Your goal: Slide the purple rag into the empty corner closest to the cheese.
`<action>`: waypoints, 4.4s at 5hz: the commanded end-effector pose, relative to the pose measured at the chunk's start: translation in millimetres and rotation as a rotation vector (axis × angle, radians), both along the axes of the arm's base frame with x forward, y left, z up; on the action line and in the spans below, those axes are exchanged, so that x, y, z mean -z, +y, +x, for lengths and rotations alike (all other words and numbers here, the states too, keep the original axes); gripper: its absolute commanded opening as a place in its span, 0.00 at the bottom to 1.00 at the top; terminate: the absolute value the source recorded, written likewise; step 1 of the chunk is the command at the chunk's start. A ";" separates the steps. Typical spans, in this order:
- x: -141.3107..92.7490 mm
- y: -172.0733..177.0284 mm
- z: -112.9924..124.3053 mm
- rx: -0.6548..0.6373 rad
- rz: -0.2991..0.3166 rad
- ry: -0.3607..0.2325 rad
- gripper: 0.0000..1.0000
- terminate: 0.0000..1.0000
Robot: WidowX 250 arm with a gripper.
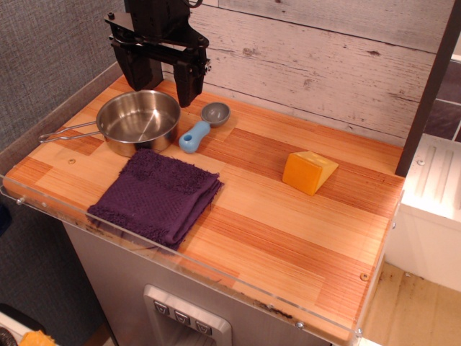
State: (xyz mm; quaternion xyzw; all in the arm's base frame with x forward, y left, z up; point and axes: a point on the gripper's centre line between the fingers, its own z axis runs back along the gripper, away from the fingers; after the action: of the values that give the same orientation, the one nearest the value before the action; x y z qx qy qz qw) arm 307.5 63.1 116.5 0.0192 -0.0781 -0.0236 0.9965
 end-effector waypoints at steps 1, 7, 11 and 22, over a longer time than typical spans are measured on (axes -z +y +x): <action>0.0 0.0 0.0 0.000 0.000 0.000 1.00 0.00; 63.0 -9.8 -36.4 0.005 0.036 0.049 1.00 0.00; 97.2 -11.4 -64.3 0.003 0.039 0.112 1.00 0.00; 140.8 -183.4 -101.2 0.176 -0.156 0.253 1.00 0.00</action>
State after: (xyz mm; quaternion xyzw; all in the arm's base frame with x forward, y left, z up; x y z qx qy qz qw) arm 239.8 -116.2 5.7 -0.0866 -0.0322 -0.0983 0.9909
